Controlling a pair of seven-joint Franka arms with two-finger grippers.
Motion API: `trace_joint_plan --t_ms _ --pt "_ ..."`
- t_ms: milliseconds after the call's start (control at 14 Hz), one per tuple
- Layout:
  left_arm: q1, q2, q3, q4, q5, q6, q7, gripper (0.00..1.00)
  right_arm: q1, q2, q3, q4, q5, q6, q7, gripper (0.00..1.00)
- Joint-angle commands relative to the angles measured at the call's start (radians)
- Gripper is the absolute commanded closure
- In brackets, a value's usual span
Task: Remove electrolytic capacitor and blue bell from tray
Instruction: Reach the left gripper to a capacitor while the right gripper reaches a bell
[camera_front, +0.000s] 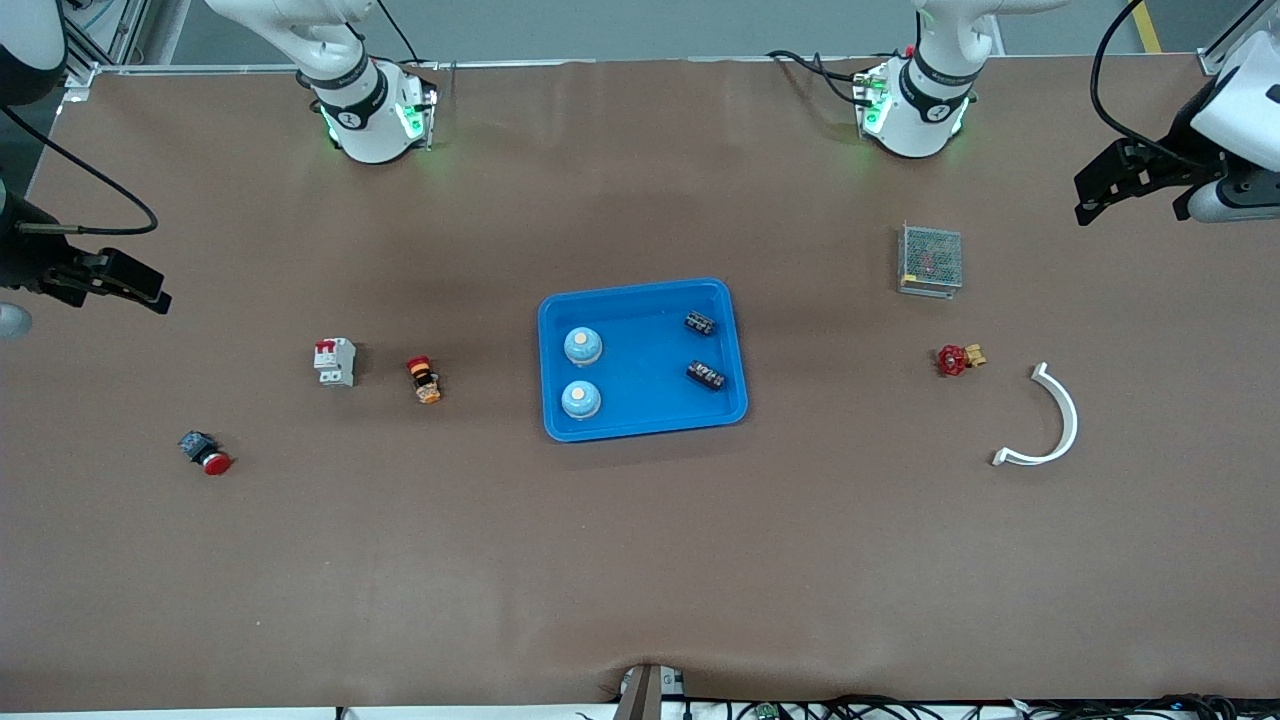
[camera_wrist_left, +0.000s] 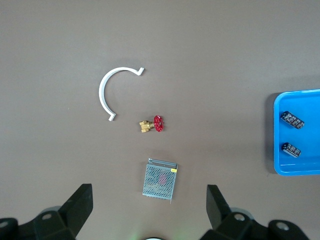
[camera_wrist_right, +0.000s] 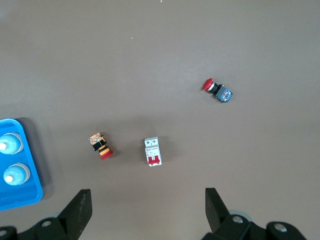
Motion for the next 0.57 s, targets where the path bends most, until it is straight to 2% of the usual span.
trace_joint_plan --t_ms 0,357,500 --pt "0.007 0.000 -0.005 0.014 -0.012 -0.008 0.016 0.00 0.001 0.001 0.002 0.012 -0.002 -0.014 0.006 0.00" --pt "0.000 0.039 -0.011 0.049 0.003 -0.008 -0.002 0.00 0.001 0.001 0.004 0.013 0.007 -0.005 0.004 0.00" --pt "-0.004 0.048 -0.016 0.040 0.003 -0.009 -0.009 0.00 -0.004 0.004 0.001 0.015 0.061 0.000 0.012 0.00"
